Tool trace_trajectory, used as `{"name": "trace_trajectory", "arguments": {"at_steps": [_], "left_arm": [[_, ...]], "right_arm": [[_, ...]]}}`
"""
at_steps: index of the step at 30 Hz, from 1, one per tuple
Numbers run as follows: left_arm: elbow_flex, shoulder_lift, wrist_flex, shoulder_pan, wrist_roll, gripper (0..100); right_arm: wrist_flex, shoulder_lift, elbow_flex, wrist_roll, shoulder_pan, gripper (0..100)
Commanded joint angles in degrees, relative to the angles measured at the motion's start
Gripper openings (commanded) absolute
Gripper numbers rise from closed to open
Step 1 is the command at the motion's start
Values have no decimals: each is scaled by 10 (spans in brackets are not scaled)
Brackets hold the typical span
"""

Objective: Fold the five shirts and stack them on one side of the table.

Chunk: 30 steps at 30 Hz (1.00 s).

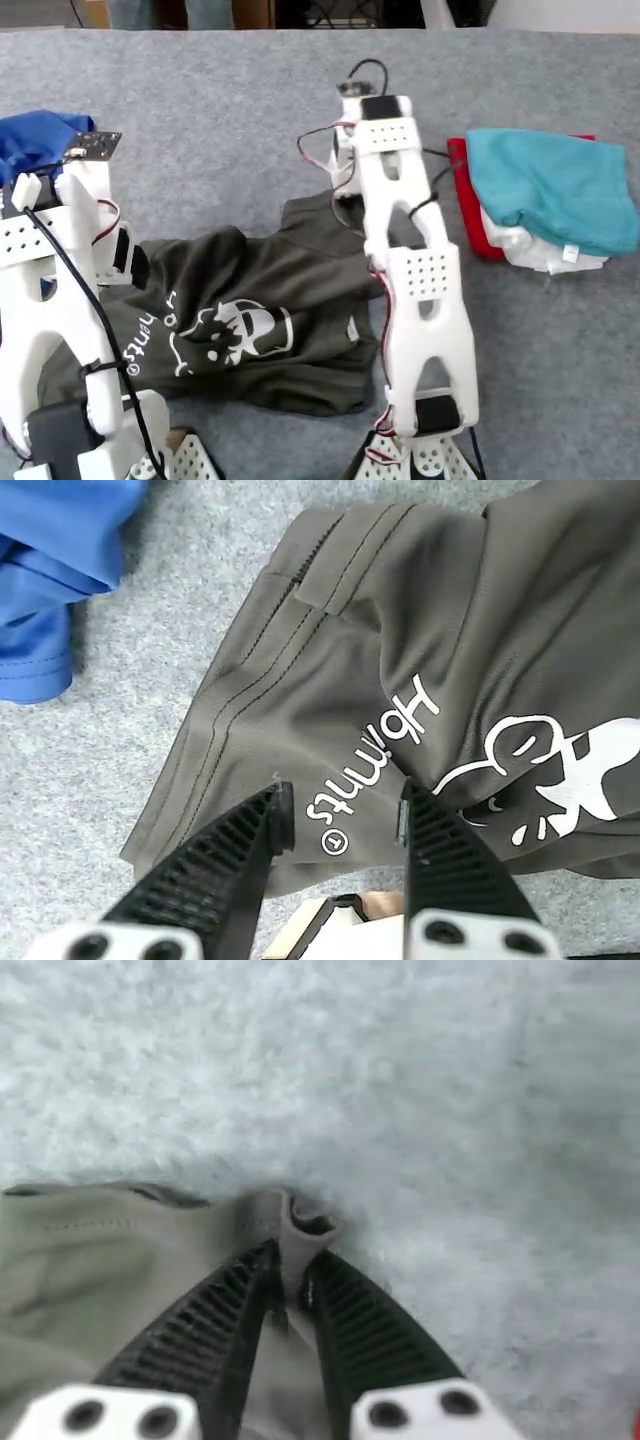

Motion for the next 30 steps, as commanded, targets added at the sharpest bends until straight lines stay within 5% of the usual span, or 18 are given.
{"name": "trace_trajectory", "arguments": {"at_steps": [1,9,16,24,27,30], "left_arm": [[-8,-5,-25,4,2,191],[5,13,-177,5,138,195],[-31,167,-314,36,243,196],[-283,389,-308,153,425,196],[-399,453,-244,186,534,197],[-496,532,-172,212,566,197]], "right_arm": [[22,-11,-95,-2,26,15],[22,-78,-226,-2,156,13],[23,-185,-135,50,187,13],[3,-349,212,190,133,14],[-51,-371,310,188,125,14],[-79,-384,358,188,125,14]]}}
